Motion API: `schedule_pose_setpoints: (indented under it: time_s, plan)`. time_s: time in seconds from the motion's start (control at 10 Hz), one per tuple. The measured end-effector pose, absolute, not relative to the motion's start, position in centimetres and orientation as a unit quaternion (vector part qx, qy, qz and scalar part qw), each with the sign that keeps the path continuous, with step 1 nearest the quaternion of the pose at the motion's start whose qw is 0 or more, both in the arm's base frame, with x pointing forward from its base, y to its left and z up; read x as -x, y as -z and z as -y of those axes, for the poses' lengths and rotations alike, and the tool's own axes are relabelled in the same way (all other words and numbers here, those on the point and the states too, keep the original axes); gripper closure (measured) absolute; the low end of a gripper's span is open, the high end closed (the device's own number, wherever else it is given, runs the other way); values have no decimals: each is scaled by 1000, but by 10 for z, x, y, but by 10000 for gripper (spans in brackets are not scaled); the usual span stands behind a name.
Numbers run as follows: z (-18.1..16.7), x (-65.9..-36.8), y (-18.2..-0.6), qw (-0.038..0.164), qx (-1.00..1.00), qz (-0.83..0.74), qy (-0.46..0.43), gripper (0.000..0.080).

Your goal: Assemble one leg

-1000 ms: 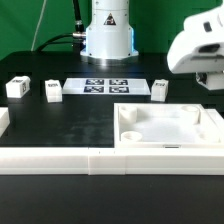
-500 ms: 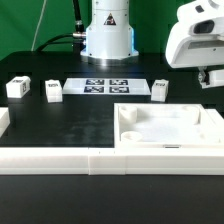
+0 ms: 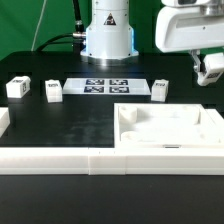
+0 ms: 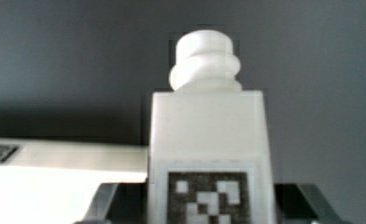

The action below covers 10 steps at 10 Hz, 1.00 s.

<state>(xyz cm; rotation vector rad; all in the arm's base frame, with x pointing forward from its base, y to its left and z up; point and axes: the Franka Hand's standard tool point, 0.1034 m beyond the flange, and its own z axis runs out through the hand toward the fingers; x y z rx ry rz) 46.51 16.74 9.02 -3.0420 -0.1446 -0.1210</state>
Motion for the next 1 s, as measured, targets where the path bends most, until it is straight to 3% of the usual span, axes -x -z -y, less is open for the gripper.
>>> schedule_pose_setpoints:
  time_s: [0.3,0.5,0.7,1.0]
  plan:
    - [-154,-486,-113,59,976,59,200,511]
    - [-157,-477,-103,62,970,65,224,511]
    - [-157,-479,-104,60,969,72,230,511]
    - [-133,-506,-87,27,958,143,247,511]
